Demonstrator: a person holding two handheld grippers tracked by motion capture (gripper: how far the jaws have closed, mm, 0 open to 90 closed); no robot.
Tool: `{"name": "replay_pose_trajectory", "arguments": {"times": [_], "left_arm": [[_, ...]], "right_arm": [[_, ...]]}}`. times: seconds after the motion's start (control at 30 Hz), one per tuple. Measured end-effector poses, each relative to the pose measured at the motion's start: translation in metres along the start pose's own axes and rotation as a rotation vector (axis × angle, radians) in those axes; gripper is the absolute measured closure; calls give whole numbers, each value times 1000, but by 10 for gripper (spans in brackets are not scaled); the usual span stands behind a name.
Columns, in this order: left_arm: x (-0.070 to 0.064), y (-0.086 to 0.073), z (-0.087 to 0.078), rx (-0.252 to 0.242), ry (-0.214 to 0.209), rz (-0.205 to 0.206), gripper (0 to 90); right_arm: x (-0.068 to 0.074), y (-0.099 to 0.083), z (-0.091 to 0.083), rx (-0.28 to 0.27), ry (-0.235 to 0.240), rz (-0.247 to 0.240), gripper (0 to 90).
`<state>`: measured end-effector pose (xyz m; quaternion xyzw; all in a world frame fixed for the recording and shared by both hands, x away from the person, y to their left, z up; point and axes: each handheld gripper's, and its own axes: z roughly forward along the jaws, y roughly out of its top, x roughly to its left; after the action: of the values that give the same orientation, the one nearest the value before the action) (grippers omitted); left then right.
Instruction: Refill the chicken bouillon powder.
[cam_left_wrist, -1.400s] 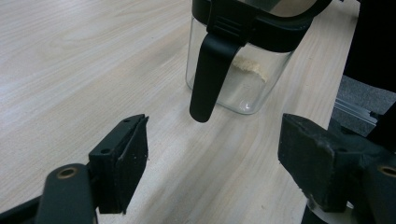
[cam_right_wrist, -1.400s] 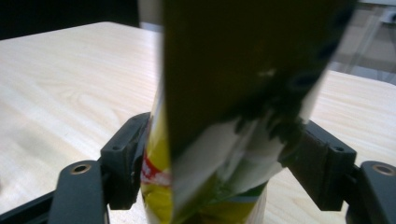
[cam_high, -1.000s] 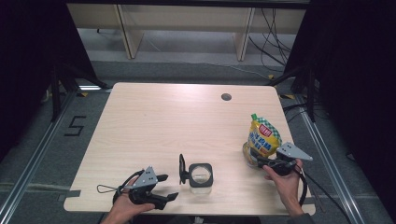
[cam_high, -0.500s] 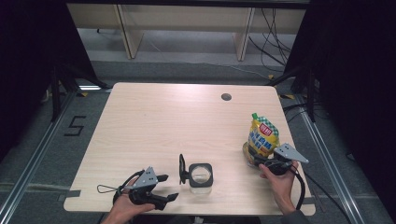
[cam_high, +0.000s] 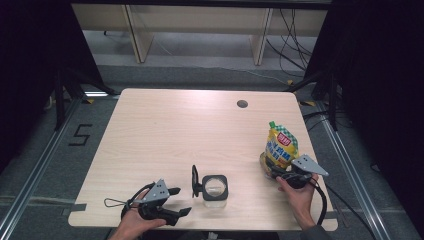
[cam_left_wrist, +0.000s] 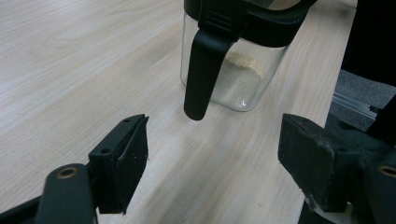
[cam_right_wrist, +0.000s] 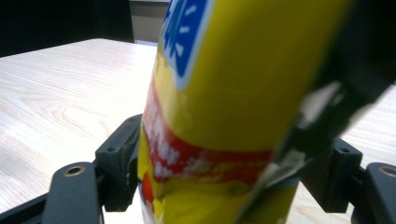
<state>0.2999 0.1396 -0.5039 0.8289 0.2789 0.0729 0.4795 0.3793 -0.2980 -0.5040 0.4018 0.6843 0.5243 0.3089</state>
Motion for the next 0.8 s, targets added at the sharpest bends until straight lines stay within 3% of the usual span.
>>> {"name": "replay_pose_trajectory", "arguments": {"times": [0.03, 0.1, 0.17, 0.3, 0.37, 0.4, 0.5, 0.53, 0.57, 0.63, 0.8], "left_arm": [[1, 0, 0, 3, 1, 19, 240], [0, 0, 0, 6, 2, 5, 240], [0, 0, 0, 11, 5, 12, 240], [0, 0, 0, 17, 8, 19, 239], [-2, 0, 1, -1, -3, -3, 240], [0, 0, 0, 22, 8, 24, 240], [-1, 0, 1, 7, -1, 7, 240], [-1, 0, 1, 7, -2, 21, 240], [1, 1, 1, 14, -12, 40, 240], [-1, 0, 1, 8, -3, 19, 240], [-1, 0, 1, 4, -7, 17, 240]], "right_arm": [[0, -1, 1, -18, -10, 1, 261], [0, -1, 0, -16, -1, 0, 264], [2, -7, 0, -33, -10, 80, 267], [0, -7, 1, -40, -8, 37, 268], [2, -7, 1, -38, -7, 65, 269], [3, -7, 0, -33, -10, 71, 270], [3, -7, 0, -29, -7, 55, 270], [4, -8, 0, -38, -16, 73, 270], [3, -8, 0, -35, -14, 61, 270], [4, -8, 0, -38, -18, 78, 270], [4, -8, 1, -46, -15, 81, 251]]}}
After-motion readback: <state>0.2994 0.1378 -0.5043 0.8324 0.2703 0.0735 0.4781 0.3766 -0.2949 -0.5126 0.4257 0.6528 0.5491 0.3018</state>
